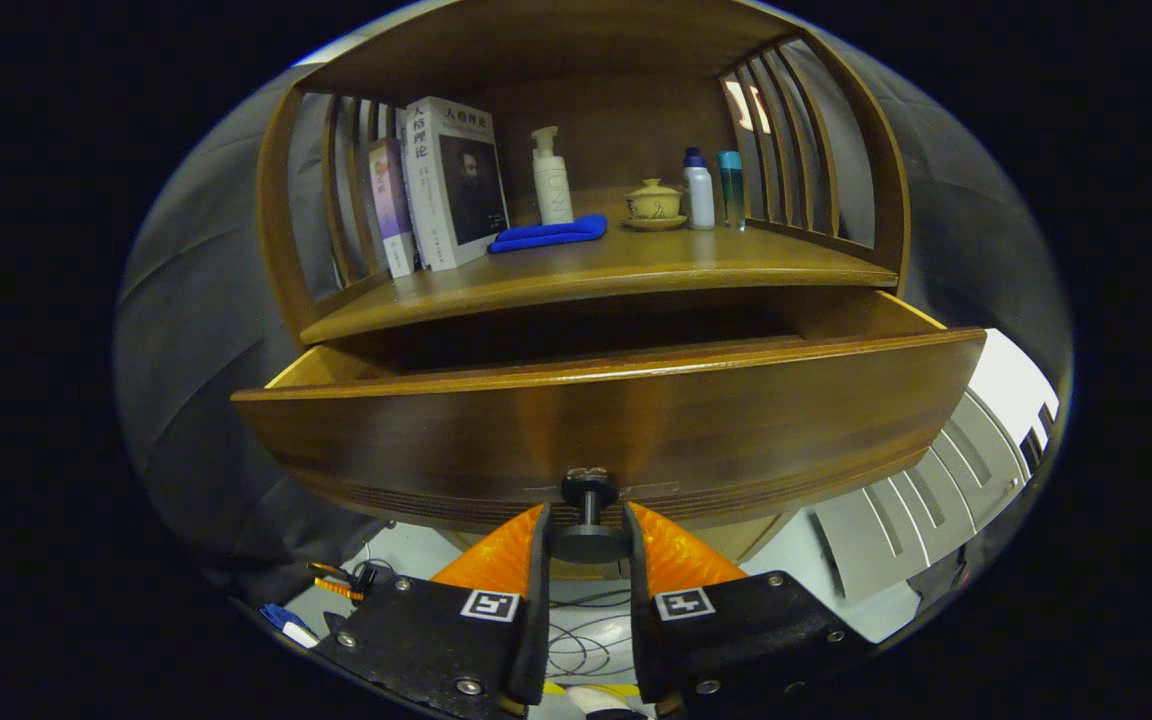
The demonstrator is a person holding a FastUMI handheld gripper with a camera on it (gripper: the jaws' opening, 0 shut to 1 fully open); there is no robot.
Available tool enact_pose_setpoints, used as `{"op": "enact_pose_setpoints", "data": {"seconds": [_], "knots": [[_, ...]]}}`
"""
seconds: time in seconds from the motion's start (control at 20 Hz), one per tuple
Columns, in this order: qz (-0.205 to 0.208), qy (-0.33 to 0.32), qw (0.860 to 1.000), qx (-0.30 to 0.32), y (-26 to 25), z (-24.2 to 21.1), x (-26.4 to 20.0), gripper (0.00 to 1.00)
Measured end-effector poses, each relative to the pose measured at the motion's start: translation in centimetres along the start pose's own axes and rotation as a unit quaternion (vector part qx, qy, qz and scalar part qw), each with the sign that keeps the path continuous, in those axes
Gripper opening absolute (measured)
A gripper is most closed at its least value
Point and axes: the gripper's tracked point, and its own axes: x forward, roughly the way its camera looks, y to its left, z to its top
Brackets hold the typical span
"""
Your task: Pull open the drawer, take out the items inside it, and place them on the countertop above the cabinet.
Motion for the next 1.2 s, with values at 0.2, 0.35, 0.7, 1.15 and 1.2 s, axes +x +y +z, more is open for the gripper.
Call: {"op": "enact_pose_setpoints", "data": {"seconds": [0.2, 0.35, 0.7, 1.15, 1.2], "knots": [[0.002, 0.014, 1.000, 0.004, 0.1, -1.6, -2.3, 0.35], [0.009, 0.023, 1.000, 0.003, 0.5, -2.7, -3.5, 0.35], [0.016, 0.035, 0.999, 0.019, 0.8, -3.7, -4.7, 0.37], [0.061, 0.030, 0.997, -0.031, 0.8, -0.9, -10.0, 0.96], [0.070, 0.026, 0.996, -0.041, 1.2, -0.1, -10.5, 0.95]]}}
